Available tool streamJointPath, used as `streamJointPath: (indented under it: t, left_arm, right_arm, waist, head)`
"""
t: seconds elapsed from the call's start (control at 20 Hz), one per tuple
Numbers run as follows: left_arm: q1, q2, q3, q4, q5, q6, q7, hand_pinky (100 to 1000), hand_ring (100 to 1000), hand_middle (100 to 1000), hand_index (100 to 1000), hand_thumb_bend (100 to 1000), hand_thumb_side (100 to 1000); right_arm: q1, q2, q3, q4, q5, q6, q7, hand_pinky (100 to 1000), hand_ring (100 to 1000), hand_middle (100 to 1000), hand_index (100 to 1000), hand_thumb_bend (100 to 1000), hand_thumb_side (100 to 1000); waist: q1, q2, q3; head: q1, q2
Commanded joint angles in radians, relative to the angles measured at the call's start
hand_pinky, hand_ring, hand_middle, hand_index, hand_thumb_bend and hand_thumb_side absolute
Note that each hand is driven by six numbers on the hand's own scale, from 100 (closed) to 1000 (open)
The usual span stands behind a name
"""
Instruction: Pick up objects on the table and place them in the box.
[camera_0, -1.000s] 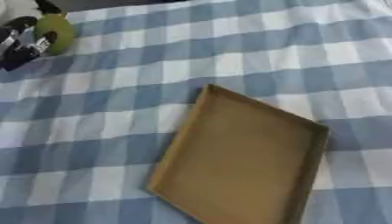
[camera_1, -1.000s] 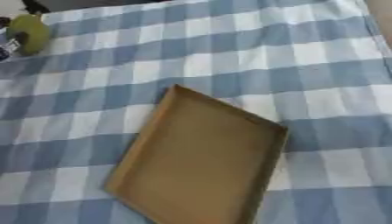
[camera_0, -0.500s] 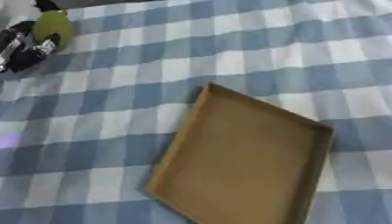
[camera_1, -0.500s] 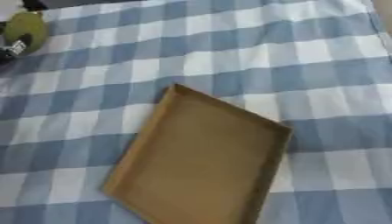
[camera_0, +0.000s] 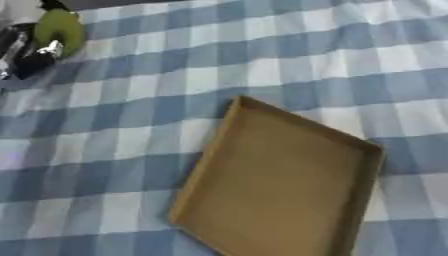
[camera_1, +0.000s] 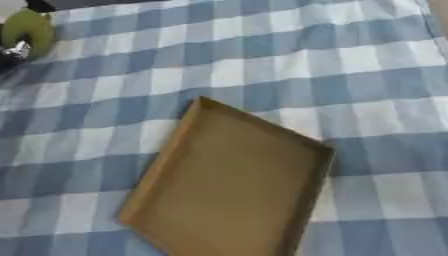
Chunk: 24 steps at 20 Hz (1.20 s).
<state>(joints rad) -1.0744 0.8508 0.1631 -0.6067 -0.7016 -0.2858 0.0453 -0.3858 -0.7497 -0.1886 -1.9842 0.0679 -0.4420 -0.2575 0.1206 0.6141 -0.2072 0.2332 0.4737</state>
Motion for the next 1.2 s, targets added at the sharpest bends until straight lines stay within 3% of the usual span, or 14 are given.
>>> streamJointPath:
  t: [0.05, 0.15, 0.25, 0.3, 0.35, 0.45, 0.65, 1.2]
  left_arm:
    - [-0.011, 0.025, 0.005, -0.018, 0.028, 0.014, 0.046, 751, 632, 627, 719, 100, 706]
    - [-0.010, 0.025, 0.000, -0.019, 0.040, 0.020, 0.075, 730, 600, 603, 681, 100, 592]
    - [-0.008, 0.025, -0.007, -0.018, 0.046, 0.020, 0.097, 704, 561, 570, 635, 100, 418]
    - [-0.007, 0.025, -0.010, -0.017, 0.048, 0.019, 0.103, 704, 561, 570, 635, 100, 418]
    - [-0.007, 0.025, -0.012, -0.016, 0.051, 0.019, 0.107, 681, 540, 562, 618, 100, 286]
    - [-0.005, 0.025, -0.014, -0.015, 0.058, 0.020, 0.112, 636, 496, 540, 578, 100, 146]
    - [-0.002, 0.024, -0.012, -0.019, 0.098, 0.028, 0.125, 564, 418, 499, 502, 100, 100]
    - [0.020, 0.039, -0.035, -0.091, 0.185, -0.018, 0.159, 485, 337, 470, 452, 100, 100]
  right_arm:
    - [0.000, -0.016, -0.015, -0.016, 0.000, 0.004, 0.000, 755, 759, 626, 715, 100, 470]
    - [0.005, -0.016, -0.017, -0.016, 0.002, 0.005, -0.002, 755, 759, 625, 715, 100, 470]
    - [0.010, -0.015, -0.019, -0.016, 0.002, 0.007, -0.003, 755, 759, 625, 715, 100, 470]
    - [0.011, -0.015, -0.019, -0.016, 0.003, 0.007, -0.004, 755, 759, 625, 715, 100, 470]
    - [0.012, -0.015, -0.019, -0.016, 0.003, 0.007, -0.005, 754, 759, 625, 715, 100, 470]
    - [0.014, -0.015, -0.020, -0.016, 0.003, 0.008, -0.007, 754, 759, 624, 715, 100, 470]
    - [0.016, -0.015, -0.020, -0.016, 0.002, 0.009, -0.010, 754, 758, 623, 715, 100, 470]
    - [0.029, -0.023, -0.022, -0.016, 0.000, 0.012, -0.019, 753, 757, 622, 716, 100, 470]
  waist:
    - [-0.005, -0.025, 0.000]
    - [-0.005, -0.027, 0.000]
    - [-0.005, -0.029, 0.000]
    - [-0.006, -0.030, 0.000]
    - [-0.006, -0.031, 0.000]
    - [-0.007, -0.033, 0.001]
    - [-0.010, -0.038, 0.004]
    - [-0.014, -0.067, 0.023]
  head:
    - [0.001, -0.010]
    - [0.000, -0.006]
    - [-0.002, -0.003]
    - [-0.003, -0.002]
    - [-0.005, -0.001]
    - [-0.012, 0.004]
    - [-0.014, 0.012]
    - [-0.018, 0.033]
